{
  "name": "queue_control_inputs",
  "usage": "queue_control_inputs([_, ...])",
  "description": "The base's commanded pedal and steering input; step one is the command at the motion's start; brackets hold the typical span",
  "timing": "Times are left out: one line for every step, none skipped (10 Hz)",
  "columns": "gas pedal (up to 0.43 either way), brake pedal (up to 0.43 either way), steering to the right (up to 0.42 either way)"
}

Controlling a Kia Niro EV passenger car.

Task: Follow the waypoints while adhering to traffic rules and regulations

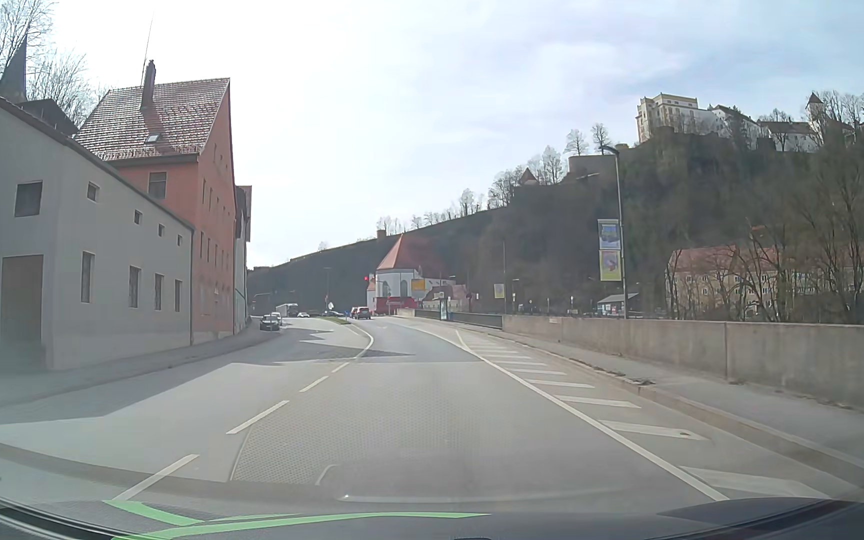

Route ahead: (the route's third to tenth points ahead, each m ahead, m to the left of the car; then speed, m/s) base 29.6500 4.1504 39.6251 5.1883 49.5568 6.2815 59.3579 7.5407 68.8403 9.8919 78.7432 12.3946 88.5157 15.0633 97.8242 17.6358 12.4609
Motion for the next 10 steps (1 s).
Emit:
queue_control_inputs([0.087, 0.000, -0.011])
queue_control_inputs([0.087, 0.000, -0.011])
queue_control_inputs([0.087, 0.000, -0.011])
queue_control_inputs([0.087, 0.000, -0.011])
queue_control_inputs([0.087, 0.000, -0.011])
queue_control_inputs([0.087, 0.000, -0.011])
queue_control_inputs([0.087, 0.000, -0.011])
queue_control_inputs([0.087, 0.000, -0.011])
queue_control_inputs([0.067, 0.000, -0.011])
queue_control_inputs([0.039, 0.000, -0.011])
